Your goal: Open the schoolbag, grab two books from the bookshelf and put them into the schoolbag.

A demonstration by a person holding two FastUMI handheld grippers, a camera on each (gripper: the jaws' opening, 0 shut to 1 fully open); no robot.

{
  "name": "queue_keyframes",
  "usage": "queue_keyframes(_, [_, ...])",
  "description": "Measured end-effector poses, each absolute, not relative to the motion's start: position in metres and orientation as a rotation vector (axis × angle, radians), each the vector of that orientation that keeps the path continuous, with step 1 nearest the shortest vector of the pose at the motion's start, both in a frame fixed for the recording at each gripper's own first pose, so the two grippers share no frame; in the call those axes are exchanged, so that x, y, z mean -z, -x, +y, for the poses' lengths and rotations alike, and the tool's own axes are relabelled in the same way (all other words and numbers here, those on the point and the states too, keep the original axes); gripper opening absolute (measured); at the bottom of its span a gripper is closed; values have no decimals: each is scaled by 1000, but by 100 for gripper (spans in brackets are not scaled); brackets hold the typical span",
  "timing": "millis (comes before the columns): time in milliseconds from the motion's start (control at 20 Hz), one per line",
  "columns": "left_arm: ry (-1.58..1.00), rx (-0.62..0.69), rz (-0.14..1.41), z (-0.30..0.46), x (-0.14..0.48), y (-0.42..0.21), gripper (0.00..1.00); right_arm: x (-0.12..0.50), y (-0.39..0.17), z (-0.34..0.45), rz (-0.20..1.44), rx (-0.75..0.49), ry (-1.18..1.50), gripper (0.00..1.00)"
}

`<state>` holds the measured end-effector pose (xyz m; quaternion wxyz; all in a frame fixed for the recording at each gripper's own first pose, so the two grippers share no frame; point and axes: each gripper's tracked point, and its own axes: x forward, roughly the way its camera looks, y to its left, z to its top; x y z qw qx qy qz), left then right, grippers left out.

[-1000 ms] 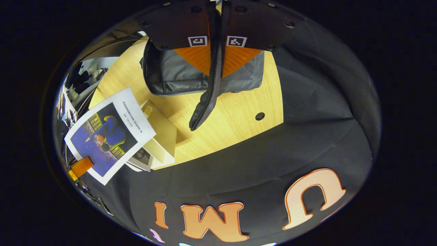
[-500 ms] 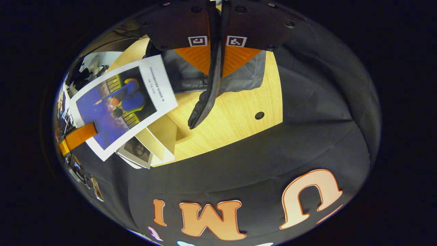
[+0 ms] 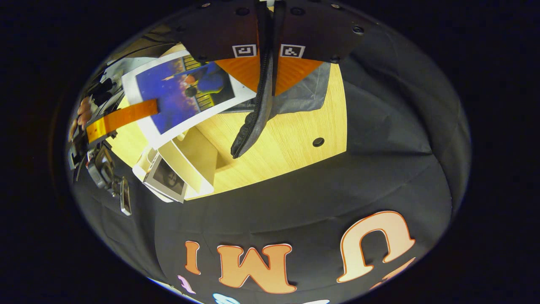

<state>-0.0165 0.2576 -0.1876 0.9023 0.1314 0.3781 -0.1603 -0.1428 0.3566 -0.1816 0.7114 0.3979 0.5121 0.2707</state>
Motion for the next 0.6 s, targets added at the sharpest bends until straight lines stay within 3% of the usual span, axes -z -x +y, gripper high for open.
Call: queue_keyframes(600, [-251, 352, 762, 242, 188, 32, 6, 225, 137, 422, 1082, -571, -1089, 26])
